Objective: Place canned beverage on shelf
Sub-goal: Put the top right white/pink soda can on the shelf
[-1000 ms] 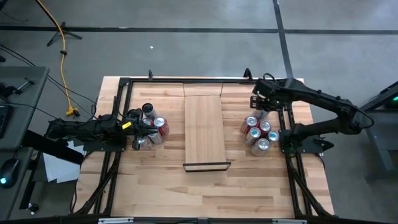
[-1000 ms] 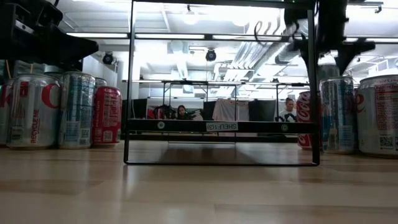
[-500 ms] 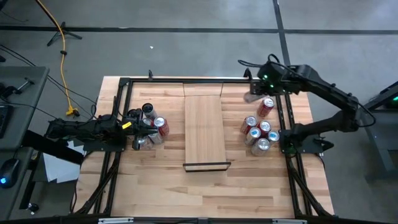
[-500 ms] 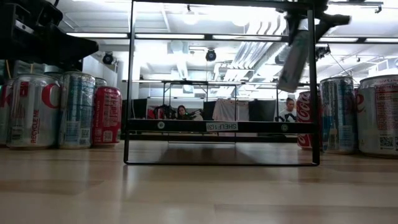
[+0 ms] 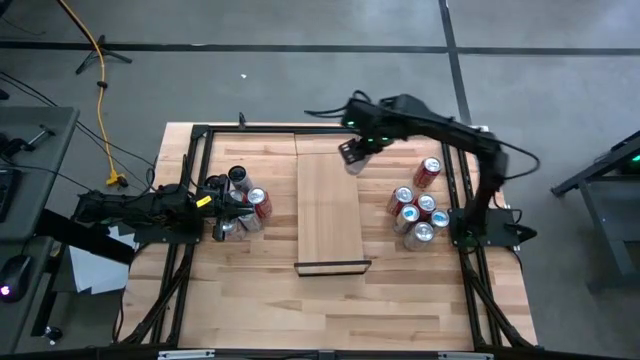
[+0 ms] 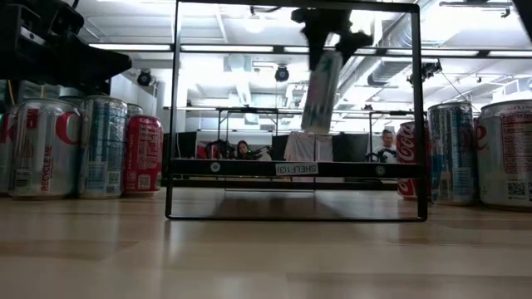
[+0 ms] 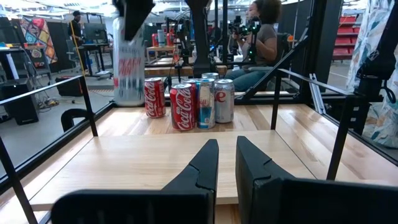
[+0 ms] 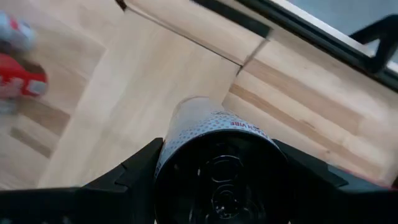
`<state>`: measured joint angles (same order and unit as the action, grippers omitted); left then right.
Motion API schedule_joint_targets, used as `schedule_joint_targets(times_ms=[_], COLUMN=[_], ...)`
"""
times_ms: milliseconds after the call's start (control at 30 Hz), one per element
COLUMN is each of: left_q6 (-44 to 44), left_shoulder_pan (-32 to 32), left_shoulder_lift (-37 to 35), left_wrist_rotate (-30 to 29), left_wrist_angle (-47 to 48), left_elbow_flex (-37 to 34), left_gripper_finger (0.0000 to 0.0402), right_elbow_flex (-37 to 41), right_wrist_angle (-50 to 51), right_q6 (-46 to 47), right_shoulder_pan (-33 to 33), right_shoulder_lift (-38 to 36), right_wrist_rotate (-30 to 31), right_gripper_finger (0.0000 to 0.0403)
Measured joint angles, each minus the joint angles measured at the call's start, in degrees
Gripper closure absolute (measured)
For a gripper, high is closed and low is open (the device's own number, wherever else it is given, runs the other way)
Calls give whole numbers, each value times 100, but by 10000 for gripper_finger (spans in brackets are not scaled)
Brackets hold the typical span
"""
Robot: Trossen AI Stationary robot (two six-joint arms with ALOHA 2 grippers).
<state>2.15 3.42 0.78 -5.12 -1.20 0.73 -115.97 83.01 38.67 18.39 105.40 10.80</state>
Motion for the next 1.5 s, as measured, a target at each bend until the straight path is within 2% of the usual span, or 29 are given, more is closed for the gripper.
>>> schedule_joint_targets(times_ms=[200,433,800,933,1033,1500], left_q6=[0,0,0,0,0,0], left_shoulder_pan=[0,0,0,0,0,0], left_shoulder_lift=[0,0,0,0,1,2], left_wrist_rotate=[2,0,2,2,1,2], left_wrist_angle=[0,1,0,0,-1,1], left_elbow_flex=[-2,0,-1,-2,0,0], left_gripper_finger=[396,396,396,396,396,396], right_elbow_flex=[-667,-766,-768,-768,-770,-934], right_wrist_angle=[328,195,24,12,3,4], right_q6=[-379,-464,-507,-513,-524,-880], right_shoulder_pan=[-63,-166,-195,-201,-201,-161], right_shoulder_lift=[973,1399,1439,1439,1432,1408], right_wrist_rotate=[-74,-242,-288,-338,-350,-350], right_gripper_finger=[160,160,157,114,98,90])
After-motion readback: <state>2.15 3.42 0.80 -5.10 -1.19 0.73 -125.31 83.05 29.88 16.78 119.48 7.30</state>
